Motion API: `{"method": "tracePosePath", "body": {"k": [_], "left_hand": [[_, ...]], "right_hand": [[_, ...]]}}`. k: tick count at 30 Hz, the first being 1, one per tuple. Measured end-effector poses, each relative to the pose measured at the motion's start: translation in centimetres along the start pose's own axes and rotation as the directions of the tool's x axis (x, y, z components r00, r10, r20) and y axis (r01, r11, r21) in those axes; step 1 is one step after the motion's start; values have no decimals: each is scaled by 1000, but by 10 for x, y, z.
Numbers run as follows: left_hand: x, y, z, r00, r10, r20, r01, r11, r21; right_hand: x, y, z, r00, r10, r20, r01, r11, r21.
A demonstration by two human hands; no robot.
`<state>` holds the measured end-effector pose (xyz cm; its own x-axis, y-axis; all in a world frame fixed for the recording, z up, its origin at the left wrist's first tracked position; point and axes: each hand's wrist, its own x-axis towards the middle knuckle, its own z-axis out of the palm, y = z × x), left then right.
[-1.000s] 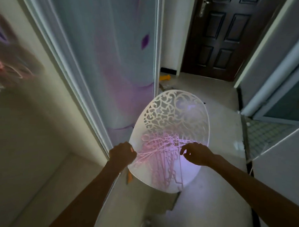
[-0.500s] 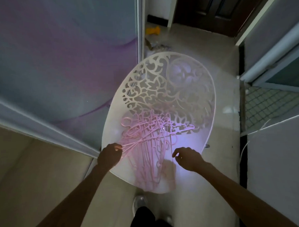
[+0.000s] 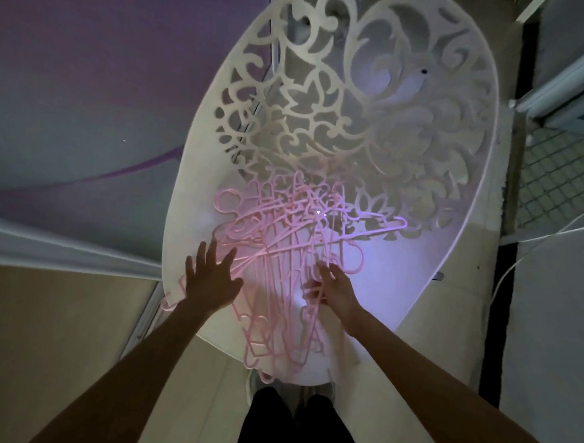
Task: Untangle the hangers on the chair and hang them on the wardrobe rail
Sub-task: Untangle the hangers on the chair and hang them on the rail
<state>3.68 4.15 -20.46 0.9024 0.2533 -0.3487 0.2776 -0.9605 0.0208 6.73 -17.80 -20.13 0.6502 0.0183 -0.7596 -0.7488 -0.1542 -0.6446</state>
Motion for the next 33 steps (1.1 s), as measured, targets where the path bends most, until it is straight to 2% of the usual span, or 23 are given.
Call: {"method": "tracePosePath", "body": {"k": [1,2,3,4,5,6,7,8,10,11,12,14,15,17,19,20,22,24,26,28,31,33], "left_hand": [[2,7,3,1000,-12,-2,12,1000,10],[-1,15,-2,997,-51,50,53,998,-44],[0,20,3,996,-77,33,80,991,-109],[-1,17,12,997,-64,47,70,989,-132],[1,17,19,998,20,57,-10,985,-170],[18,8,51,993,71,-89,-84,984,-154],[28,4,74,977,47,-210,-72,991,-109],[24,11,70,986,17,-167,-52,977,-208],[9,25,26,994,-75,78,103,869,-485],[4,34,6,968,-180,176,248,794,-555],[3,40,-7,940,-262,218,341,728,-594],[5,37,3,941,-275,196,337,725,-601],[3,35,3,950,-287,125,303,745,-594],[-2,33,3,963,-267,-24,199,774,-601],[-5,30,3,977,-206,-48,132,770,-624],[-8,29,-1,985,-172,-35,112,772,-626],[-9,28,-1,993,-116,-19,80,783,-617],[-5,27,0,990,-139,-11,108,815,-569],[-1,29,0,988,-117,-100,50,859,-509],[-1,31,0,976,-57,-208,-39,904,-427],[-12,34,-4,954,-77,-290,-41,924,-381],[-20,33,-1,985,-61,-159,7,947,-321]], "right_hand": [[0,1,1,1000,-6,3,6,1000,26],[-2,0,1,1000,6,6,-7,999,37],[-3,0,-1,1000,7,-5,-7,1000,-6],[-5,-2,-4,1000,6,-16,-8,991,-133],[-7,-3,-8,998,-28,-50,9,939,-344],[-9,-5,-14,992,-96,-82,34,829,-557],[-10,-7,-19,979,-170,-109,48,720,-692],[-12,-10,-22,969,-213,-128,51,676,-735],[-14,-16,-28,945,-291,-149,101,694,-713],[-15,-18,-31,932,-332,-145,145,709,-690],[-15,-20,-35,923,-358,-144,177,724,-666],[-15,-22,-42,911,-380,-158,198,742,-640],[-16,-23,-45,903,-393,-171,200,739,-643],[-17,-22,-50,857,-476,-198,214,678,-703],[-21,-23,-49,809,-558,-187,234,597,-767],[-22,-22,-48,812,-563,-152,260,583,-769],[-22,-20,-43,870,-493,-5,327,585,-742],[-24,-18,-38,903,-389,180,368,488,-791],[-25,-16,-35,895,-365,256,392,368,-843],[-25,-15,-31,872,-414,261,412,334,-848],[-27,-13,-30,812,-548,200,426,323,-845],[-26,-13,-34,813,-572,106,410,434,-802]]}}
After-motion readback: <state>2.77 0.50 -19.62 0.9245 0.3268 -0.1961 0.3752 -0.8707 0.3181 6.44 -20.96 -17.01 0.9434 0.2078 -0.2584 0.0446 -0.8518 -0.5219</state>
